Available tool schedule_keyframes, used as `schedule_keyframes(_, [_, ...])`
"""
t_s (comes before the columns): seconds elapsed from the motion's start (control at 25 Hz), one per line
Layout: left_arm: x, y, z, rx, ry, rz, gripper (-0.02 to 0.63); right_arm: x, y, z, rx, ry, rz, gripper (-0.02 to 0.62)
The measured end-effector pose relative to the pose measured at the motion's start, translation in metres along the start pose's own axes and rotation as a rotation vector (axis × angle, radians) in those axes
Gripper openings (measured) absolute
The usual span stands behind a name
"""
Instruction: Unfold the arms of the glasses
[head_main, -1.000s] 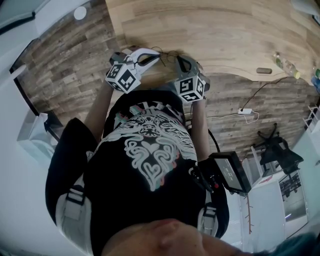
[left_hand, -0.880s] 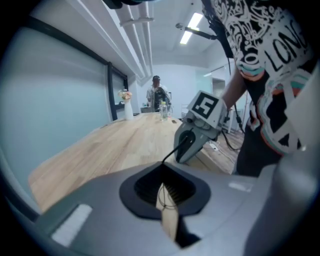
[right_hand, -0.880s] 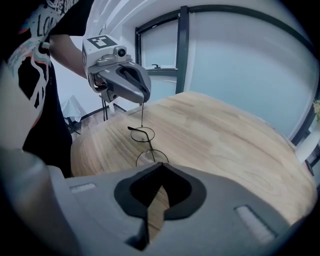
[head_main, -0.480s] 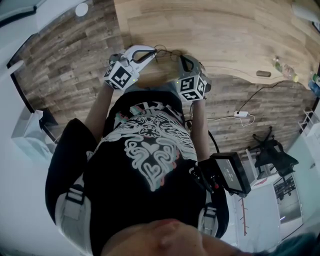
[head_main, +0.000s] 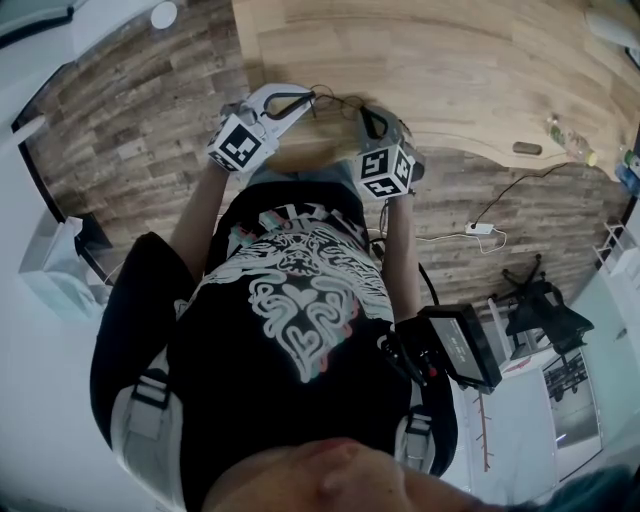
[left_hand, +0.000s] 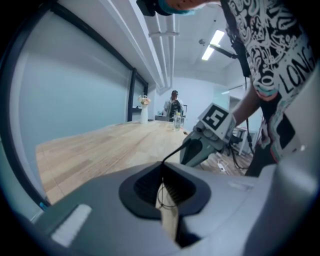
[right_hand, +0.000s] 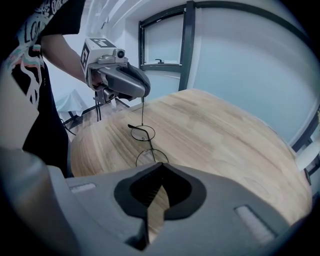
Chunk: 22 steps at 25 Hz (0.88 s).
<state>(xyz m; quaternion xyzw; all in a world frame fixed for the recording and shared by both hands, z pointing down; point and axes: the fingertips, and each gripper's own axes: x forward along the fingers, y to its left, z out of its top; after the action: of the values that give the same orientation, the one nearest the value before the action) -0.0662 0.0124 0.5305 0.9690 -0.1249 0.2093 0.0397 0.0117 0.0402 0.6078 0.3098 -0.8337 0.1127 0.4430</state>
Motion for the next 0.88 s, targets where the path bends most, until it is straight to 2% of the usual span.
schedule_keyframes(0.24, [0.006,0.000,0.004,0.018,0.000,-0.004,-0.009,-0.006,0.000,0.007,0.015,-0.049,0.035,0.000])
schedule_keyframes(0.4, [0.009,-0.005,0.002,0.032,0.004,-0.023,-0.009,-0.007,0.002,0.026,-0.017,-0.083,0.064,0.002])
schedule_keyframes(0.48, [0.010,-0.010,-0.007,0.019,0.019,-0.027,-0.009,-0.001,0.007,0.033,-0.066,-0.062,0.092,0.068])
schedule_keyframes(0.68, [0.012,-0.016,-0.010,0.022,0.030,-0.046,-0.009,0.018,0.021,0.035,-0.219,0.028,0.137,0.069])
schedule_keyframes(0.88, [0.014,-0.016,-0.011,0.031,0.036,-0.057,-0.009,0.024,0.026,0.035,-0.246,0.056,0.145,0.067])
